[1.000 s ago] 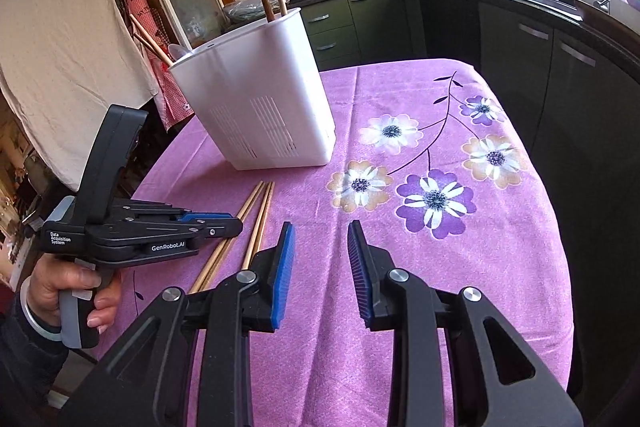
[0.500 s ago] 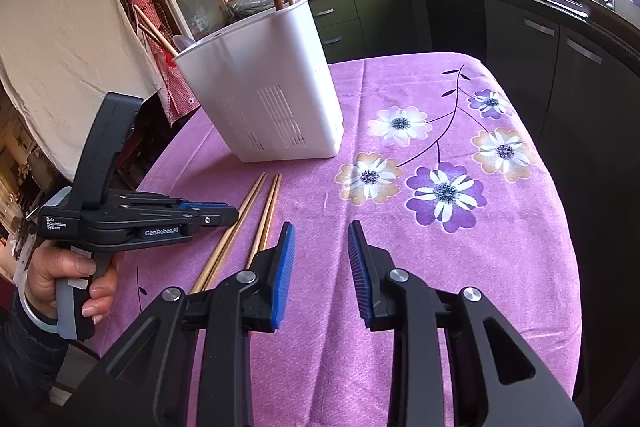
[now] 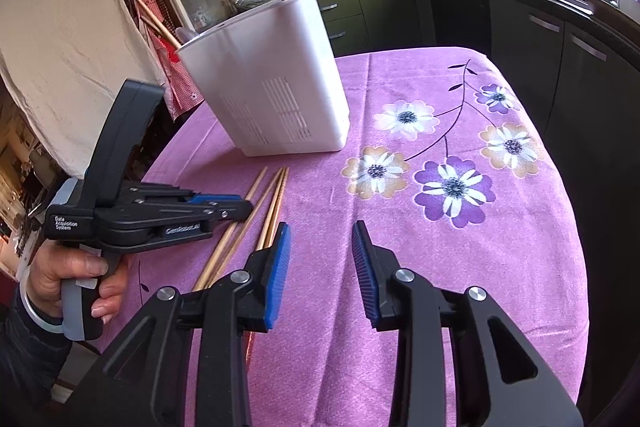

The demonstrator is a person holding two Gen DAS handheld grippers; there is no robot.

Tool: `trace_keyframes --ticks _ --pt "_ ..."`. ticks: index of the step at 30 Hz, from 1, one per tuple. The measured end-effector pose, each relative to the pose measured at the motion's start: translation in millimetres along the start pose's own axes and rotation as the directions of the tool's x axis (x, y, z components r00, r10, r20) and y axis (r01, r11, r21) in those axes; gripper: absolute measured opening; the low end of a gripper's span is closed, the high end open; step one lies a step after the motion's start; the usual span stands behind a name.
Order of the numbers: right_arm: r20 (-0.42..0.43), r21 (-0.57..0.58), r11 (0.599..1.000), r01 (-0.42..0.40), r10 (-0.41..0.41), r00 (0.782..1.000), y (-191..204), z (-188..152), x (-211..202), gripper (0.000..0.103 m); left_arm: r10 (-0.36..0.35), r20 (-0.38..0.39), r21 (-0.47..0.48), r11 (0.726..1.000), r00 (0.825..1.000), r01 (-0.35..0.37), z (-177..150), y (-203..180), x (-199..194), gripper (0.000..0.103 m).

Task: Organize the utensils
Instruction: 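Grasp a chopstick with the left gripper and lift it while the right moves to the chopsticks, then grasp and lift a chopstick with the right gripper while the left carries its chopstick toward the holder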

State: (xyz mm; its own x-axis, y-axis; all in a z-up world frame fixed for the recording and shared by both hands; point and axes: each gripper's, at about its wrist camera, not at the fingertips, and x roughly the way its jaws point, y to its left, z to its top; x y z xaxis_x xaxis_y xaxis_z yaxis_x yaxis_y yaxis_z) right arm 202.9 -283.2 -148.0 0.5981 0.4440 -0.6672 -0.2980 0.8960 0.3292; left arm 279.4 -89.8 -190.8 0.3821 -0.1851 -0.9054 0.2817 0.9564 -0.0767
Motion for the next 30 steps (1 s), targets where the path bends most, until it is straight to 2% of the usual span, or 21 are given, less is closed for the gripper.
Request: trace_keyframes --ticks 5,10,14,19,26,30 --pt "-0.001 0.003 1.000 0.002 -0.002 1.000 0.0 0.6 1.0 0.032 0.033 0.017 0.022 0.999 0.999 -0.034 -1.4 -3.9 0.0 0.008" --pt "0.000 0.004 1.000 0.004 -0.004 1.000 0.1 0.1 -0.5 0.033 0.003 0.023 0.004 1.000 1.000 -0.003 -4.9 1.9 -4.3 0.006" --pt "0.002 0.002 1.000 0.003 -0.003 1.000 0.3 0.5 -2.5 0.033 0.009 0.063 0.010 1.000 0.998 -0.009 -8.0 4.3 -21.0 0.006" --pt "0.011 -0.005 1.000 0.000 0.001 1.000 2.6 1.3 -7.8 0.033 0.019 0.155 0.025 0.999 0.988 -0.023 -13.3 2.4 -60.9 0.006" --pt "0.016 -0.020 1.000 -0.001 0.001 1.000 8.0 -0.4 -14.7 0.034 0.020 0.312 0.029 0.999 0.950 -0.030 -29.1 4.6 -130.5 0.006" --pt "0.012 -0.022 1.000 -0.002 0.002 1.000 9.7 -0.8 -14.3 0.036 0.034 0.401 0.018 0.999 0.916 -0.045 -45.8 8.8 -167.9 0.006"
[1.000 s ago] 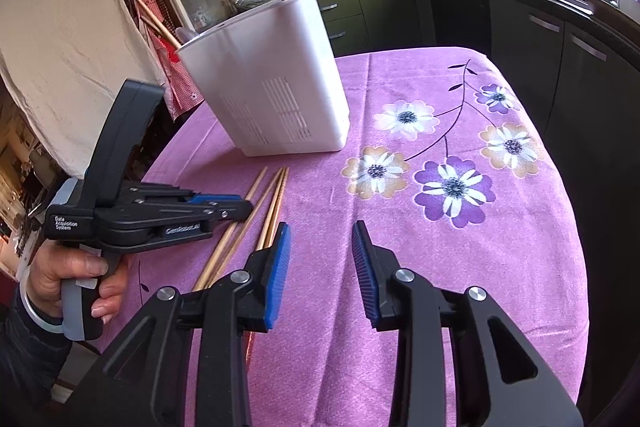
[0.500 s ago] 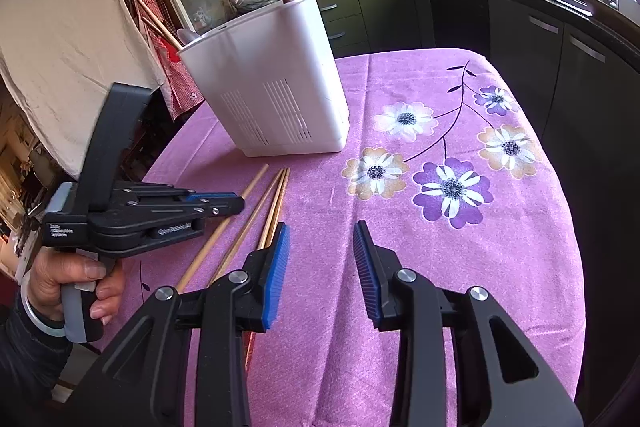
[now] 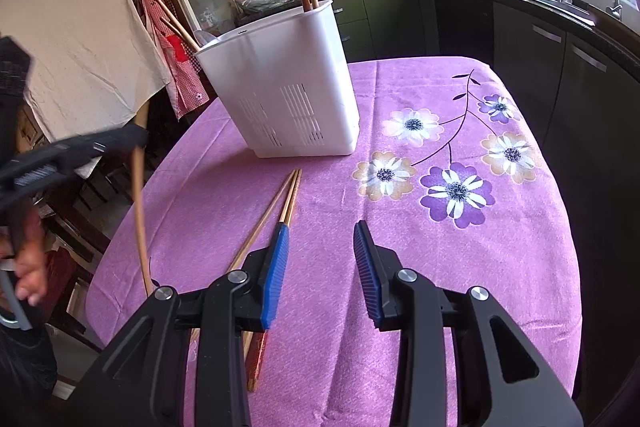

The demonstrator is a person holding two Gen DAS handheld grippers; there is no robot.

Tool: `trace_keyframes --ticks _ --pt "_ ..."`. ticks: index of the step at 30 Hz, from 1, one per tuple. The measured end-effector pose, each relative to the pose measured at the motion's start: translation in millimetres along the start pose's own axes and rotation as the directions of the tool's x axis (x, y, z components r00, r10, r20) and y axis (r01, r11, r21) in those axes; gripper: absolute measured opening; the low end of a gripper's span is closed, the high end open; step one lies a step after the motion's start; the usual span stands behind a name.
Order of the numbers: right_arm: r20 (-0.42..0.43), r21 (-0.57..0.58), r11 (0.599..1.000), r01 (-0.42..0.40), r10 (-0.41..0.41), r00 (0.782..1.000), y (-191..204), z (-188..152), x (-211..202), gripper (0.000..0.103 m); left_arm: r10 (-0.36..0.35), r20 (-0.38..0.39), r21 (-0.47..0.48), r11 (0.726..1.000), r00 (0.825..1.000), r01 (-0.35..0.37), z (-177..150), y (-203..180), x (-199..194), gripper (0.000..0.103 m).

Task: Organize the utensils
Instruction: 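Grasp and lift a chopstick with the right gripper while the left carries its chopstick toward the holder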

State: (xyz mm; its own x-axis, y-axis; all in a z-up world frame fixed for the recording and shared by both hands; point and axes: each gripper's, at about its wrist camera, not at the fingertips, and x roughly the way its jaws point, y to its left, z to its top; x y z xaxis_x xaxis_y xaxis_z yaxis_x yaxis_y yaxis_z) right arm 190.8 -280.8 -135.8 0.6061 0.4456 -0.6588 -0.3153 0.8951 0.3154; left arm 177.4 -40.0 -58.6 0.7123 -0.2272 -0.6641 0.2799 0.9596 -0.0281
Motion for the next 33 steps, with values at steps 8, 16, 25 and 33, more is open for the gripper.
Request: trace_keyframes --ticks 8,16,25,33 --pt "-0.081 -0.037 0.999 0.007 -0.010 0.997 5.2 14.4 35.9 0.036 0.024 0.084 0.010 1.000 0.996 -0.025 -12.7 6.1 -41.7 0.006" --pt "-0.230 -0.099 0.995 0.013 -0.035 0.973 20.6 35.9 104.5 0.026 0.012 0.095 0.030 0.999 0.995 -0.015 -19.6 4.9 -50.4 0.006" --pt "-0.274 -0.155 0.987 0.044 -0.086 0.958 34.9 37.8 127.7 0.023 0.007 0.101 0.030 1.000 0.995 -0.010 -20.6 6.8 -51.7 0.006" --pt "-0.279 -0.243 0.966 0.094 -0.162 0.947 53.9 29.1 136.6 0.022 0.011 0.102 0.023 1.000 0.995 -0.014 -20.7 8.9 -51.2 0.006"
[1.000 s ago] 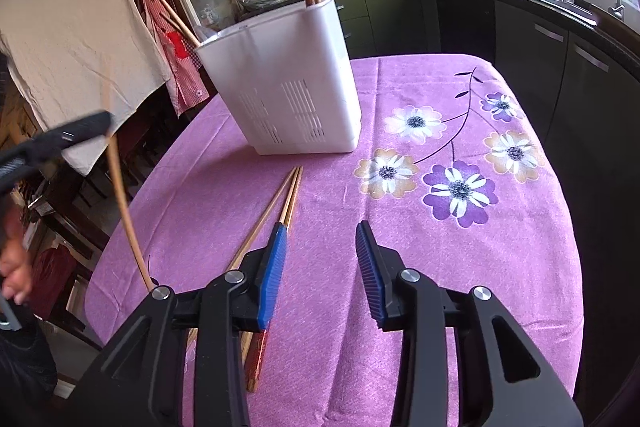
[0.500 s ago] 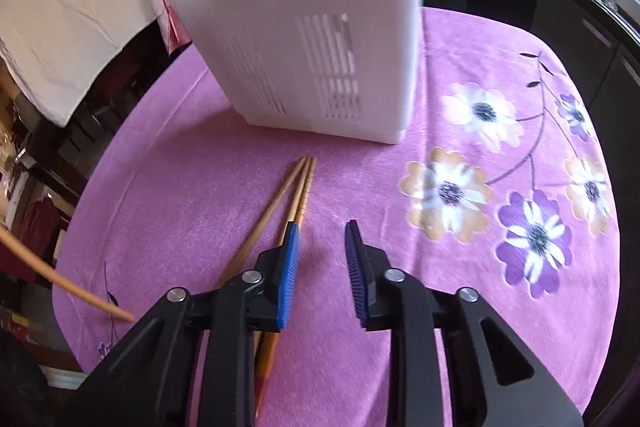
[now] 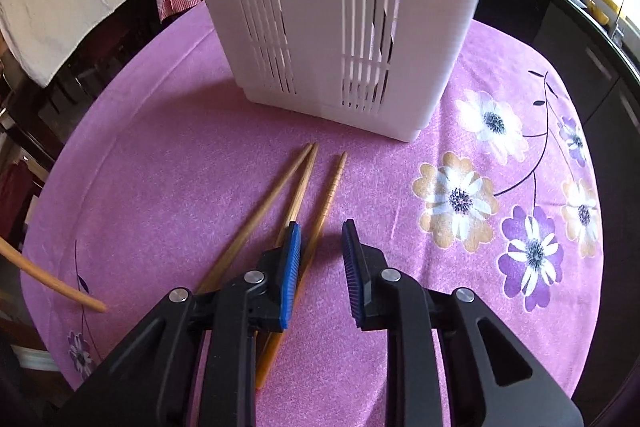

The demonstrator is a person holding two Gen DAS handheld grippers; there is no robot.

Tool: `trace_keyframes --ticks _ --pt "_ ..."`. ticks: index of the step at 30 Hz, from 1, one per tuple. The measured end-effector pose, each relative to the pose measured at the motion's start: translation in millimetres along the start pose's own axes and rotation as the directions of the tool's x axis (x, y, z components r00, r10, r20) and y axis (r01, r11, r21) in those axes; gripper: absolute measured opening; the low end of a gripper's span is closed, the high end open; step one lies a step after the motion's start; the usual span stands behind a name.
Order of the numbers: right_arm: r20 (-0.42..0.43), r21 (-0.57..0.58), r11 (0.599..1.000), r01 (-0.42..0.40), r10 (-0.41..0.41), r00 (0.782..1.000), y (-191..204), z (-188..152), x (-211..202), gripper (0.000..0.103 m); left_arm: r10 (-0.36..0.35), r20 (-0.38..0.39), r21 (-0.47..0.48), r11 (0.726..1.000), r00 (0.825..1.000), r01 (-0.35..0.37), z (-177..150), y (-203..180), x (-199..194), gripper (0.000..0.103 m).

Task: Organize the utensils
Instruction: 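Grasp and lift a chopstick with the right gripper while the left carries its chopstick toward the holder, then insert the left gripper's chopstick into the holder and open it while the right carries its chopstick over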

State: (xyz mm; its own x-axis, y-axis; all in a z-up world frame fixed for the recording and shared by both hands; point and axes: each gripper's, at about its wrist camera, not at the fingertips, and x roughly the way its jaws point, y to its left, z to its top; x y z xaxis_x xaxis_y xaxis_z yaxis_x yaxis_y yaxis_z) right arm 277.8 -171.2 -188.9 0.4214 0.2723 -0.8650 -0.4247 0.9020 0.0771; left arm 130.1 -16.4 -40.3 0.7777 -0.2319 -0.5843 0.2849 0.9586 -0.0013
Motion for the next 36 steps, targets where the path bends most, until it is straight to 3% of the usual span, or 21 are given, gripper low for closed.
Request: trace_keyframes --ticks 4,6,9,13,15,20,24,31,36 --pt "0.003 0.000 1.000 0.001 -0.001 1.000 3.8 9.1 7.2 0.021 -0.002 -0.004 0.005 1.000 1.000 0.002 -0.1 -0.9 0.7 0.006" --pt "0.015 0.013 1.000 0.004 -0.004 1.000 1.8 14.4 11.6 0.010 0.002 -0.004 0.007 1.000 1.000 -0.002 0.1 -0.9 1.2 0.006" --pt "0.022 0.033 0.999 -0.015 0.014 1.000 -4.3 15.1 8.2 0.006 0.003 -0.009 0.004 1.000 1.000 -0.003 0.7 0.0 1.2 0.006" --pt "0.101 0.054 0.997 -0.054 0.048 0.994 -8.7 12.4 -19.3 0.006 0.012 -0.015 0.011 1.000 1.000 -0.011 2.0 -2.5 1.2 0.006" --pt "0.171 0.062 0.995 -0.080 0.069 0.983 -11.2 9.2 -47.3 0.006 0.014 -0.017 0.015 1.000 1.000 -0.014 2.2 -3.9 1.3 0.006" --pt "0.355 0.051 0.991 -0.121 0.095 0.930 -13.3 -5.1 -127.9 0.006 0.021 -0.018 0.022 1.000 1.000 -0.020 1.5 -6.7 0.4 0.006" --pt "0.445 0.033 0.993 -0.115 0.089 0.891 -12.2 -23.4 -174.2 0.006 0.026 -0.018 0.026 0.999 1.000 -0.025 -0.1 -7.8 -1.4 0.006" --pt "0.496 0.016 0.995 -0.100 0.078 0.865 -4.6 -63.8 -209.0 0.006 0.027 -0.020 0.030 0.999 0.999 -0.027 0.8 -8.5 -1.6 0.006" --pt "0.506 0.026 0.992 -0.120 0.091 0.858 -5.8 -79.0 -218.1 0.006 0.020 -0.028 0.031 0.999 0.999 -0.019 4.8 -9.6 -2.0 0.006"
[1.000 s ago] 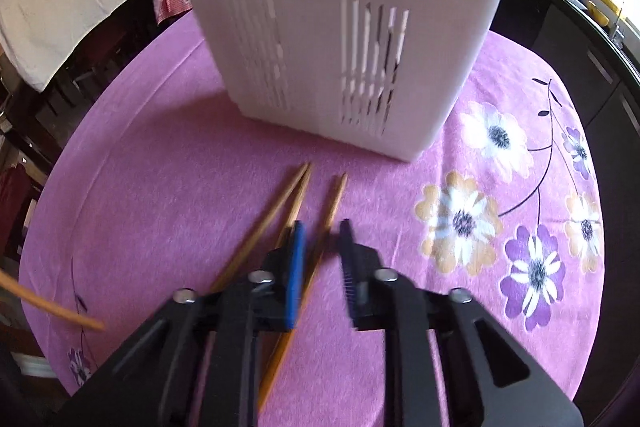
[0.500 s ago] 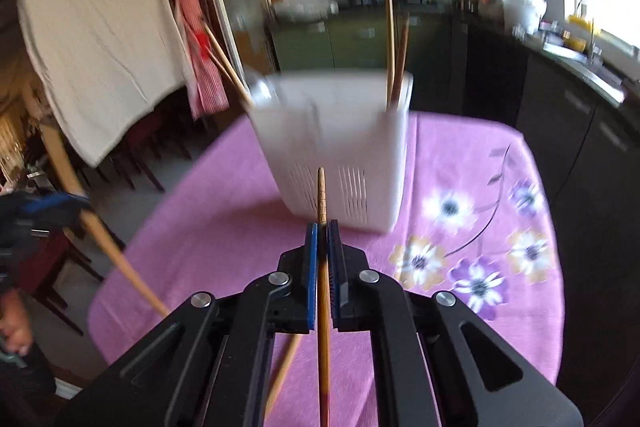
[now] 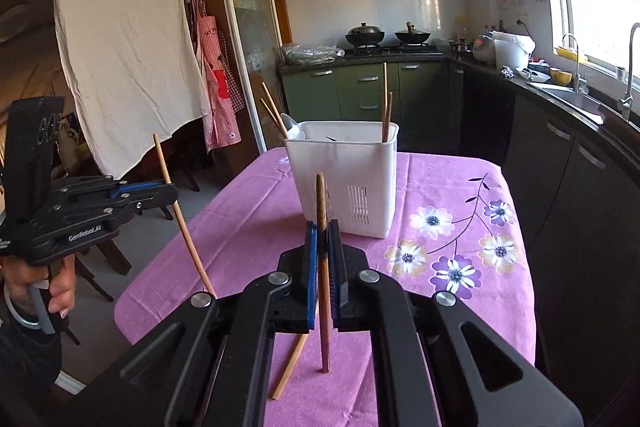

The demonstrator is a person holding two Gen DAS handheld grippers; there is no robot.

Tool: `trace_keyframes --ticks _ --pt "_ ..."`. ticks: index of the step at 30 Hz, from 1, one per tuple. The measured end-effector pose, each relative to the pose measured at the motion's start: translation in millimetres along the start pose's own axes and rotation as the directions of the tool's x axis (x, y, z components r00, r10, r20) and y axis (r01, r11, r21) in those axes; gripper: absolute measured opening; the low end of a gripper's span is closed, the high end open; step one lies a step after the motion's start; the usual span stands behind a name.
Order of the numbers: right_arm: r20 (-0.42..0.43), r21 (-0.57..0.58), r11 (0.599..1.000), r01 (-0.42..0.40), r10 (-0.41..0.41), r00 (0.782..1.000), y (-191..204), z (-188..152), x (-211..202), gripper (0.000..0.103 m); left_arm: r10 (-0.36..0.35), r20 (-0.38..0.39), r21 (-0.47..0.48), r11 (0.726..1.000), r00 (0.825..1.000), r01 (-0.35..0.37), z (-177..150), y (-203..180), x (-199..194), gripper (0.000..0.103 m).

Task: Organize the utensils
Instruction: 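Insert the left gripper's chopstick into the holder and open it while the right carries its chopstick over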

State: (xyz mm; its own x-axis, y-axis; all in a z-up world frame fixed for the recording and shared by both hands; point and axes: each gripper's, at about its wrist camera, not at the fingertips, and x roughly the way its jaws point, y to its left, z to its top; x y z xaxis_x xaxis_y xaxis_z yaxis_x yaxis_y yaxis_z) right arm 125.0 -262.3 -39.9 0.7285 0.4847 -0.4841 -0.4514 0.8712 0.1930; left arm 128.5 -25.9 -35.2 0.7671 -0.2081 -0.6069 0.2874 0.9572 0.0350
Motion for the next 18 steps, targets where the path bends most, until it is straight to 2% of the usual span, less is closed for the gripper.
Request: trace_keyframes --ticks 7,15,18 --pt "0.006 0.010 1.000 -0.007 0.007 1.000 -3.2 -4.2 -3.3 0.006 -0.030 0.030 0.013 0.999 0.999 0.029 31.2 -3.6 -10.9 0.006" --pt "0.015 0.024 0.999 -0.021 0.021 1.000 -8.5 -5.9 -3.0 0.006 -0.111 0.110 0.008 0.994 0.988 0.111 110.3 -6.0 -23.2 0.006" --pt "0.017 0.028 0.999 -0.028 0.027 0.999 -10.5 -6.0 -2.8 0.006 -0.091 0.172 0.016 0.996 0.981 0.090 141.2 -9.7 -26.0 0.006"
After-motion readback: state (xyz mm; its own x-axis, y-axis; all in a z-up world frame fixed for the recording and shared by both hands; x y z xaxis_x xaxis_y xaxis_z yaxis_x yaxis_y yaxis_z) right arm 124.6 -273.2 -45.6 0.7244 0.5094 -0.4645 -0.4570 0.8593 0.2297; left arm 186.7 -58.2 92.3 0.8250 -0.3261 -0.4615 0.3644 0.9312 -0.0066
